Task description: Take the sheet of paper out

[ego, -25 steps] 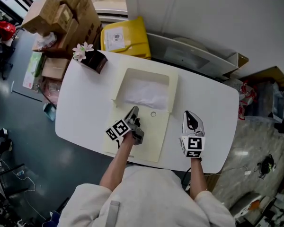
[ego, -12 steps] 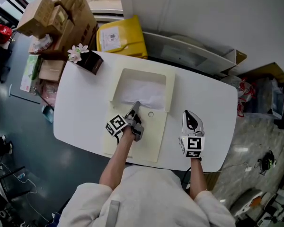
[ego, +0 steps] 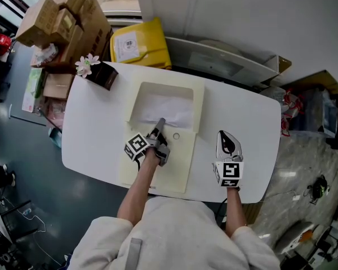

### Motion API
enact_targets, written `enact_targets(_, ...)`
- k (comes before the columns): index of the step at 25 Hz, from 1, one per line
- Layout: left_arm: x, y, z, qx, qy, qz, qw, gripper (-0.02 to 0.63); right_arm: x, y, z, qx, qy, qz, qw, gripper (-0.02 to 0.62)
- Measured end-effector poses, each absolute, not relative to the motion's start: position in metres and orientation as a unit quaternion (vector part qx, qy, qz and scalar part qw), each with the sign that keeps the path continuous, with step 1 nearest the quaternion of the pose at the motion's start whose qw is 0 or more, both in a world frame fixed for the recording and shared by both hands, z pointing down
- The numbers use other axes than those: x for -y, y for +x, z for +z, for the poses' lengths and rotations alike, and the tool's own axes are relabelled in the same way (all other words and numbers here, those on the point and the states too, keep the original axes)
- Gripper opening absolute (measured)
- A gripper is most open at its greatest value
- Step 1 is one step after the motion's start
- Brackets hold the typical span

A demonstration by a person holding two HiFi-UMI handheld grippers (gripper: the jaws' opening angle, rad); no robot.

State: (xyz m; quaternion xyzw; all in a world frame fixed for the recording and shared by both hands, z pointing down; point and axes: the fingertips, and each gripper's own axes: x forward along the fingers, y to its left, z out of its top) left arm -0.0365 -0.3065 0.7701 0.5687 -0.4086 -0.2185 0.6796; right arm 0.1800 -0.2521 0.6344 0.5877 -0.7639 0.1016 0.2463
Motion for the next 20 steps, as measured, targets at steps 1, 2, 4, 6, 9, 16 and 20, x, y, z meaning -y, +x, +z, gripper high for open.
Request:
enact_targets(1, 0.306, -0.036, 0.771, 0.411, 0.57, -0.214, 0.679, 0.229, 0.252, 0.18, 0.635, 0.764, 0.588, 0.102, 0.246, 0.002)
enact_targets(2, 0.306, -0.036, 0.772, 0.412, 0.57, -0.212, 0.678, 0.228, 0.253, 0.18, 0.635, 0.764, 0.588, 0.102, 0.246, 0.0)
enact_targets(4, 0.309, -0.032, 0.772, 0.412, 0.568, -0.212, 0.68, 0.228, 0.253, 0.18, 0.635, 0.764, 0.588, 0.102, 0.246, 0.002)
enact_targets(6, 0.314, -0.029, 0.772, 0.411, 0.565, -0.214, 0.683, 0.227, 0.254, 0.18, 0.635, 0.764, 0.588, 0.103, 0.246, 0.0)
enact_targets(9, 0.32, -0.025, 0.772, 0.409, 0.566, -0.214, 0.684, 0.227, 0.254, 0.182, 0.634, 0.763, 0.589, 0.102, 0.246, 0.001)
enact_targets(16, 0.329, -0.023, 0.775, 0.417, 0.564, -0.21, 0.681, 0.19, 0.251, 0.192, 0.635, 0.758, 0.595, 0.105, 0.248, 0.0)
enact_targets(20, 0.329, -0.025, 0.782, 0.429, 0.555, -0.205, 0.683, 0.094, 0.251, 0.193, 0.635, 0.756, 0.596, 0.105, 0.249, 0.001)
